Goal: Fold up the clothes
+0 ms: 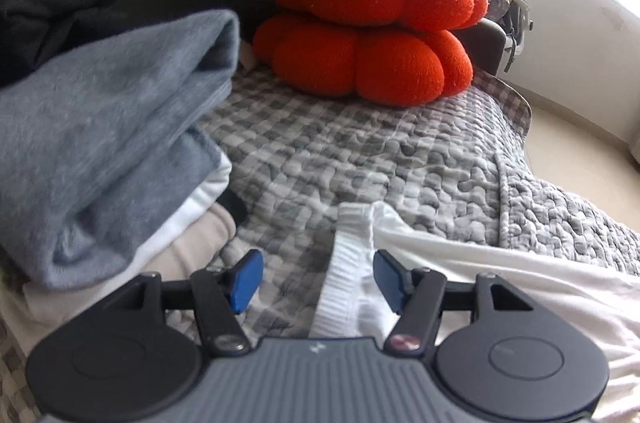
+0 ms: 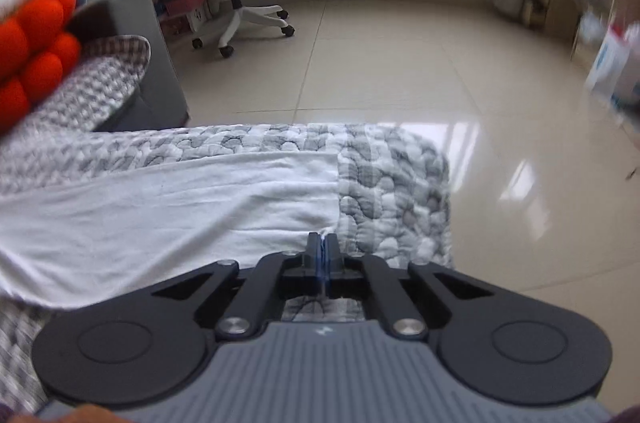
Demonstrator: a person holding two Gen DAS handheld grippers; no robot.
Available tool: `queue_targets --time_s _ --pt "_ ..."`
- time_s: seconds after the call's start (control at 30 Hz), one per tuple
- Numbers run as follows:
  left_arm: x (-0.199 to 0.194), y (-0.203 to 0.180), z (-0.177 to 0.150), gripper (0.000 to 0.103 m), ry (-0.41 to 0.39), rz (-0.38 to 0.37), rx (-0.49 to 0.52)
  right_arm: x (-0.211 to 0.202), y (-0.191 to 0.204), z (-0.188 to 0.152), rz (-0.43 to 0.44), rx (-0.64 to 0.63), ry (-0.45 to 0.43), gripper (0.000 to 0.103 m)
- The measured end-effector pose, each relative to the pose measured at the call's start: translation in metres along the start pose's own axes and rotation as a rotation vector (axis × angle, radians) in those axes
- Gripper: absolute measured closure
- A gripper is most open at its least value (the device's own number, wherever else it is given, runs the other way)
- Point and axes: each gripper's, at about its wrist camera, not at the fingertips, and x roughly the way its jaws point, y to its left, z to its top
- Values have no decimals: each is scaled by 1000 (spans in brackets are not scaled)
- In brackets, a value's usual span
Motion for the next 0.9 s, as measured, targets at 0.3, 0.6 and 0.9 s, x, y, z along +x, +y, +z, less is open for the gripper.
queue_targets --time_s 0.3,0.6,0.9 --pt "9 -3 -8 39 37 2 32 4 -8 12 -117 -2 -75 103" --pt "5 10 -7 36 41 -27 -7 18 11 0 -84 -140 -30 88" --pt "4 8 0 34 25 -75 -51 28 150 25 227 -590 -40 51"
